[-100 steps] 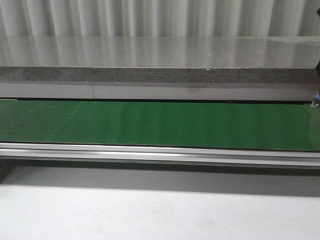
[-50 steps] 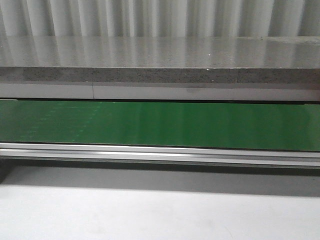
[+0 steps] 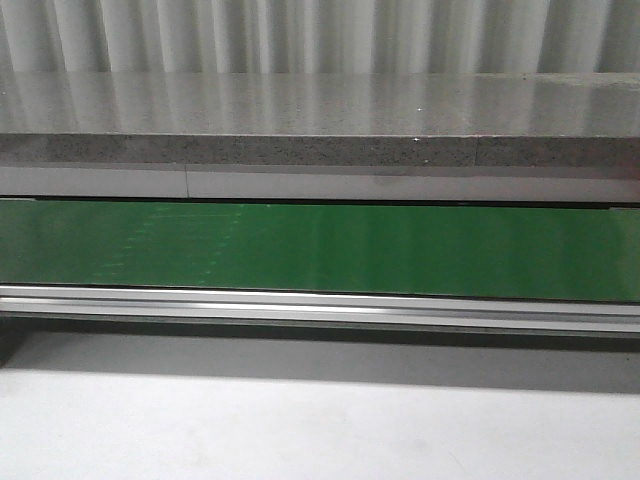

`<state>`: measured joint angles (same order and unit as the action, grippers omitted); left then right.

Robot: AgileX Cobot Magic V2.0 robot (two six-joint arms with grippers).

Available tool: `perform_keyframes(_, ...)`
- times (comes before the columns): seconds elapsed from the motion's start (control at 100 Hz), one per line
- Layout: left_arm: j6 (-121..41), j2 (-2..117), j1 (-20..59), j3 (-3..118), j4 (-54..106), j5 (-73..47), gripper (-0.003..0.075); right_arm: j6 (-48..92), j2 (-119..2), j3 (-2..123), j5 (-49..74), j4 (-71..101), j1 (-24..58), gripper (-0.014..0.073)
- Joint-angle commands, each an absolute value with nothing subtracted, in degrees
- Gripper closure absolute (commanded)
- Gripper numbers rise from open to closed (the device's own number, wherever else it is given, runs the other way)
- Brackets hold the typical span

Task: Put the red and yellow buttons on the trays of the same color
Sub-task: 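Lower the yellow button into the yellow tray and open the right gripper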

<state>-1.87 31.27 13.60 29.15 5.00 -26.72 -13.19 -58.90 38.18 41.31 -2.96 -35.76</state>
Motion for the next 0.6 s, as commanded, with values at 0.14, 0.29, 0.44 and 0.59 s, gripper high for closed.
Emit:
perform_keyframes(0.14, -1.84, 31.38, 14.16, 30.74, 5.64, -22.53, 0.0741, -13.72, -63.77, 39.41, 32.87, -2.77, -37.74, 0.0461)
perform_keyframes(0.29, -1.84, 31.38, 14.16, 30.74, 5.64, -22.53, 0.0741, -13.72, -67.46, 39.41, 30.37, -0.65, -37.74, 0.0461)
perform_keyframes(0.44, -1.84, 31.38, 14.16, 30.74, 5.64, -22.53, 0.0741, -13.72, -71.04, 39.41, 28.99, 0.00, -37.74, 0.0461)
perform_keyframes(0.59, -1.84, 31.38, 14.16, 30.74, 5.64, -22.53, 0.0741, -14.10, -72.86, 39.41, 28.30, 1.48, -37.74, 0.0418)
